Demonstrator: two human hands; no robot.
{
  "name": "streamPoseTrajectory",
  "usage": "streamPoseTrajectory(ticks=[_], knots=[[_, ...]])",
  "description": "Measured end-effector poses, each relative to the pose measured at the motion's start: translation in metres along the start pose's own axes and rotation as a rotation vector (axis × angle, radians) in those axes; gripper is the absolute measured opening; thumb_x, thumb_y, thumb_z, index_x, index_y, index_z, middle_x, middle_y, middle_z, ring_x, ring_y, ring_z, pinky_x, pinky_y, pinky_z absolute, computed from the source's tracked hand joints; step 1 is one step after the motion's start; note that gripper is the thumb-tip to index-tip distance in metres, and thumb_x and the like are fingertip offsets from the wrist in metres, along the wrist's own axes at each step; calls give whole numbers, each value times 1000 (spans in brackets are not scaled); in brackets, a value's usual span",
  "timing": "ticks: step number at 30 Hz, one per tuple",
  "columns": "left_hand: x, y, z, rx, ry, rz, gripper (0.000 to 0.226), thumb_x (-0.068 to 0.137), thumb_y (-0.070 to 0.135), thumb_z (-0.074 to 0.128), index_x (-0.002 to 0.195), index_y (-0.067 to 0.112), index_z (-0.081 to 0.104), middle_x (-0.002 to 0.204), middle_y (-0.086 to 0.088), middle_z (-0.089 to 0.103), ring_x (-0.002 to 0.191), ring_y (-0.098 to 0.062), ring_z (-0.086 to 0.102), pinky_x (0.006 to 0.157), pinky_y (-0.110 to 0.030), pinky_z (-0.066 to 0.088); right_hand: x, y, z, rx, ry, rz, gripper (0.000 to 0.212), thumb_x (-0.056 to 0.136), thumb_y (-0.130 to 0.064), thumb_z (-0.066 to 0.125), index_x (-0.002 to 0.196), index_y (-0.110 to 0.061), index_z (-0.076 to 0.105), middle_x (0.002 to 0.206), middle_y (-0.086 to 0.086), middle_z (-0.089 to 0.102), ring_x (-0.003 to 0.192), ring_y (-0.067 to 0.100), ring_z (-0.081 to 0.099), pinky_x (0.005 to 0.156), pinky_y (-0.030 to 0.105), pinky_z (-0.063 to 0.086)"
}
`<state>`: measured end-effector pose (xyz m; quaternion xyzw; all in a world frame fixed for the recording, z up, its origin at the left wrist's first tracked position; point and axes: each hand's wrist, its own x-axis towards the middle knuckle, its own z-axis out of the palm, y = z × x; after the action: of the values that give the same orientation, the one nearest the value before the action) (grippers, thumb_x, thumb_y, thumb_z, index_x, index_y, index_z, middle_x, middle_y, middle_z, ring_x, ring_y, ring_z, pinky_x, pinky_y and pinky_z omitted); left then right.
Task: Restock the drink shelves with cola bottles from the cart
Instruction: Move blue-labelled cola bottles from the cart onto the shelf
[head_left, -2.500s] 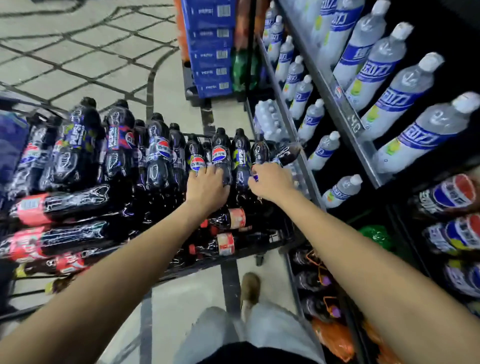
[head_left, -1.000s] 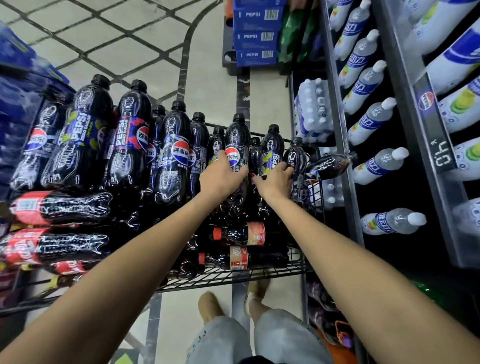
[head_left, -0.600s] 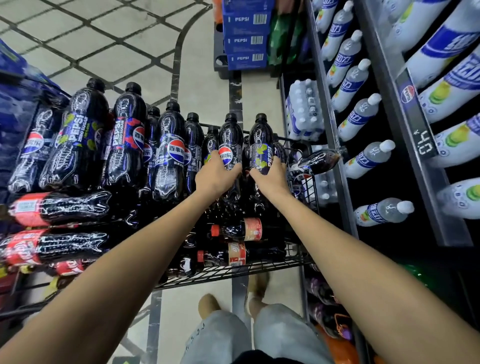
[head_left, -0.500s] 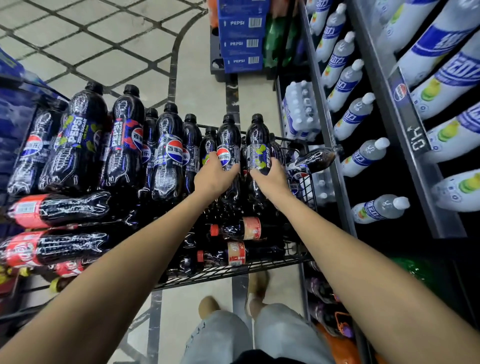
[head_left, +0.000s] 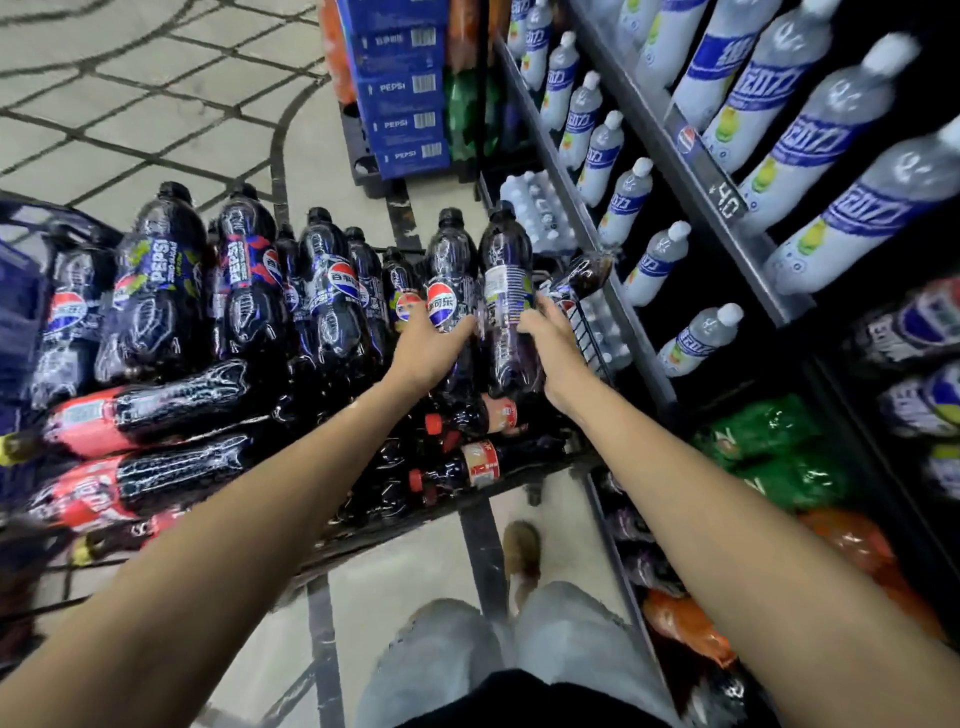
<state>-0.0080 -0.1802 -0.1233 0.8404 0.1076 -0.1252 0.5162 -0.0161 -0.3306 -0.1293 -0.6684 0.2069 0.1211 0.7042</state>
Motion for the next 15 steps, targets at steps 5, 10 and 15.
streamPoseTrajectory(ticks=[5, 10, 15], knots=[[-42, 3, -10, -5, -105, 125, 29, 87, 36, 65, 105, 18, 51, 93, 2, 61, 81, -12, 57, 71, -22, 42, -59, 3, -3, 195, 101, -33, 61, 86, -13, 49, 146, -17, 39, 132, 16, 55, 120, 34, 52, 105, 47, 40], [-97, 13, 3, -38, -233, 193, 41, 88, 31, 66, 118, 12, 46, 101, 3, 58, 93, -14, 57, 81, -13, 43, -134, 15, -15, 218, 210, -136, 69, 76, -50, 70, 136, -24, 51, 134, 6, 58, 122, 26, 55, 108, 48, 40], [-159, 25, 40, -54, -475, 148, 49, 87, 21, 65, 123, -6, 45, 108, -21, 64, 93, -29, 61, 91, -45, 51, -211, 40, -60, 287, 333, -179, 23, 88, -26, 69, 110, -24, 64, 100, -1, 75, 85, 11, 72, 69, 23, 56]])
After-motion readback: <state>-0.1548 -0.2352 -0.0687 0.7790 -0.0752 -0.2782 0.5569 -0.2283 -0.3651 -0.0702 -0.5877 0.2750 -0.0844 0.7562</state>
